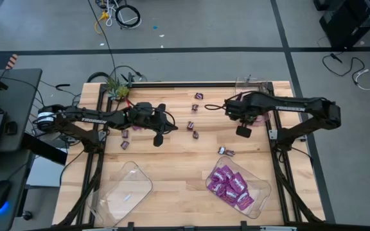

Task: Sort candy
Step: Adjust the top transparent bin, then put the violet candy into the bottom right transparent bin

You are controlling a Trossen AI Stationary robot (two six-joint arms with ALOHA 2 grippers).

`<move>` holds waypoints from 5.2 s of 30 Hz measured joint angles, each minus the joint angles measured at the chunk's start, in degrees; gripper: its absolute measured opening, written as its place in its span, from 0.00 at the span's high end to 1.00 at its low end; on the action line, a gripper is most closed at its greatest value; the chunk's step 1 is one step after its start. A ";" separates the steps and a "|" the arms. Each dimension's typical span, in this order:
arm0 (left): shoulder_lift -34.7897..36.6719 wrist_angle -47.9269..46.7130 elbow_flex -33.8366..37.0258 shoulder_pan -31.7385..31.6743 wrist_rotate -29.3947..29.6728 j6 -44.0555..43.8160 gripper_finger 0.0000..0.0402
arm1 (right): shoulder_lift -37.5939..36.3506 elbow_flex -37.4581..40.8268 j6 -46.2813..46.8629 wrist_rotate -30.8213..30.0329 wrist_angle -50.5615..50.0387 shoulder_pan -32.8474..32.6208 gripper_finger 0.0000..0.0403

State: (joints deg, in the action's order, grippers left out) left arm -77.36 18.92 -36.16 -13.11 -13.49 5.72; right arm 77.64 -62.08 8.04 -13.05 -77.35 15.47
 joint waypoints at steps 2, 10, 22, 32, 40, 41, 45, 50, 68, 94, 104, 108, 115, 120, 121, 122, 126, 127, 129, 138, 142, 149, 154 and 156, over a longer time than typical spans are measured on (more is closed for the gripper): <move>0.00 -0.04 0.00 0.01 -0.01 0.00 1.00 | -1.66 0.00 1.90 2.62 -1.45 -0.03 1.00; 0.00 -0.65 0.00 0.01 -0.01 0.00 1.00 | -3.82 7.83 7.65 11.50 -1.90 1.46 1.00; 0.00 -0.64 0.00 0.01 -0.01 -0.02 1.00 | -3.82 13.75 11.14 1.60 0.50 9.48 1.00; 0.00 -5.57 -0.42 0.01 4.81 -0.04 1.00 | -3.82 13.66 8.43 0.55 0.20 10.56 1.00; 0.00 -14.60 -4.09 0.01 5.30 0.14 1.00 | -3.82 13.66 6.96 -0.79 -0.66 10.48 1.00; 0.00 -15.58 -4.67 0.01 5.32 0.27 1.00 | -3.82 13.66 7.21 -0.81 -0.83 10.48 0.99; 0.02 -23.01 -7.62 0.01 5.71 0.20 1.00 | -3.82 13.64 8.81 -1.31 -3.66 10.05 0.97; 0.02 -40.11 -14.21 0.01 9.80 0.23 1.00 | -5.48 13.56 9.13 -1.58 -6.86 8.25 0.94; 0.02 -60.96 -10.46 0.44 17.27 -6.59 0.99 | -20.12 13.55 19.63 0.96 2.16 -3.56 0.93; -2.62 -54.65 -2.72 -7.52 24.86 -4.48 0.61 | -14.42 13.57 15.85 -2.53 28.52 -17.63 0.89; -2.62 -49.00 0.14 -10.78 23.17 -0.15 0.61 | -14.35 13.57 15.77 -2.54 29.67 -17.75 0.89; -2.56 -47.49 1.03 -10.94 22.77 0.26 0.63 | -14.35 13.57 15.77 -2.54 29.91 -17.75 0.89; -2.52 -46.98 1.47 -10.87 21.65 1.82 0.91 | -14.35 13.57 15.17 -2.54 30.22 -17.75 0.89; -2.71 -47.24 -0.27 -10.46 22.84 2.79 0.99 | -14.35 13.57 14.76 -2.54 30.82 -17.75 0.89; -2.71 -47.12 -0.81 -10.06 22.79 2.94 0.99 | -14.35 13.57 14.70 -2.54 30.87 -17.75 0.89; -2.71 -47.07 -1.34 -9.64 22.49 3.03 0.99 | -14.35 13.57 14.70 -2.54 30.97 -17.75 0.89; -2.71 -47.16 -4.03 -7.54 21.83 3.08 1.00 | -14.35 13.57 14.38 -2.54 31.43 -17.75 0.89; -2.69 -47.16 -4.82 -6.85 21.36 3.10 1.00 | -14.35 13.57 14.28 -2.54 31.65 -17.75 0.89; -2.36 -47.01 -6.48 -5.26 19.47 3.09 1.00 | -14.35 13.57 14.26 -2.54 32.59 -17.75 0.89; 0.22 -42.45 -12.83 2.28 16.28 4.45 1.00 | -10.48 13.60 9.62 0.65 48.46 -18.70 0.85; 0.28 -39.91 -15.01 4.83 15.66 4.52 1.00 | -4.83 13.60 6.42 0.69 62.16 -19.20 0.76; 0.26 -35.50 -16.73 7.80 14.86 4.39 1.00 | 5.61 13.60 3.85 0.72 83.08 -19.18 0.58; 0.26 -32.64 -17.38 9.56 14.85 4.22 1.00 | 10.35 13.60 2.20 0.93 91.04 -18.63 0.51; 0.26 -31.56 -17.35 10.16 14.87 4.16 1.00 | 11.86 13.59 2.05 1.19 93.45 -18.59 0.50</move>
State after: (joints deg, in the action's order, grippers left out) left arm -77.10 -12.65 -53.52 -2.95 1.38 9.88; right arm 89.50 -48.50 10.09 -11.87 16.10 -3.12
